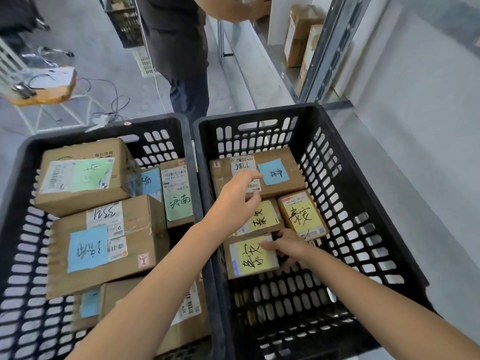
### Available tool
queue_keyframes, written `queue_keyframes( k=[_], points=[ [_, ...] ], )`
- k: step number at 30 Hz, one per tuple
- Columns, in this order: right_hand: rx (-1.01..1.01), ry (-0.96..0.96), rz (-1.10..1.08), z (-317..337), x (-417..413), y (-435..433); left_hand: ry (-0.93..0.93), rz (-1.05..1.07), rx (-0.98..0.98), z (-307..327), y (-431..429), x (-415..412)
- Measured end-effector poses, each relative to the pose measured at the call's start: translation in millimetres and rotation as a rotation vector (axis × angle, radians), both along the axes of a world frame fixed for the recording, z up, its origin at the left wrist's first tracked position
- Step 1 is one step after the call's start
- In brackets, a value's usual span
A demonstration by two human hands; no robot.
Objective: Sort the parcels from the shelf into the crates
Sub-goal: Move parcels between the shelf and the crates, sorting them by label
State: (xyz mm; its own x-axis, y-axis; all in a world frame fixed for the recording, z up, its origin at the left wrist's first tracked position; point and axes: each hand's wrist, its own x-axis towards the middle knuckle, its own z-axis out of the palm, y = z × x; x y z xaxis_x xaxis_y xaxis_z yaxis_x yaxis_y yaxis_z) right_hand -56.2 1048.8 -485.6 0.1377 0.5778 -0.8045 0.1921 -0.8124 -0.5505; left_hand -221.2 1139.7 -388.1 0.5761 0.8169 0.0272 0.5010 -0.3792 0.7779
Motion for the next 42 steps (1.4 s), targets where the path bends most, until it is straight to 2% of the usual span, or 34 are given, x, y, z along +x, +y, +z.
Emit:
queue_keyframes(
  k=[4,7,10,16,20,26,29,34,42],
  points=[
    [0.063,-0.08,-0.046,-2.5,-5.7,-1.3,0.02,-0.019,-0.001,-0.1,-0.6,0.9],
    [0.103,-0.201,0.03,13.8,-3.0,0.3,0.071,-0.083,-0.006,3.3,-2.7,1.4],
    [0.205,-0.354,0.095,43.9,3.8,-2.4,0.128,-0.157,0.032,11.5,-3.1,-3.3],
    [0.506,-0.71,0.065,123.6,21.6,-37.5,0.193,-0.222,0.162,23.9,-12.5,-7.3],
    [0.585,-0.867,0.024,162.0,16.7,-74.9,0.24,-0.3,0.169,32.3,-37.2,-2.8],
    [0.619,-0.973,-0.005,213.3,4.6,-129.1,0.168,-0.421,0.353,76.9,-73.8,17.7],
    [0.646,-1.068,-0.051,241.9,4.5,-160.2,0.065,-0.479,0.453,105.0,-100.3,35.0],
    [0.662,-1.213,-0.148,280.1,3.2,-237.3,-0.114,-0.613,0.591,141.3,-171.3,58.0],
    [0.571,-1.359,-0.367,331.0,-9.2,-375.7,-0.199,-0.807,0.72,207.7,-293.1,89.5]
  ],
)
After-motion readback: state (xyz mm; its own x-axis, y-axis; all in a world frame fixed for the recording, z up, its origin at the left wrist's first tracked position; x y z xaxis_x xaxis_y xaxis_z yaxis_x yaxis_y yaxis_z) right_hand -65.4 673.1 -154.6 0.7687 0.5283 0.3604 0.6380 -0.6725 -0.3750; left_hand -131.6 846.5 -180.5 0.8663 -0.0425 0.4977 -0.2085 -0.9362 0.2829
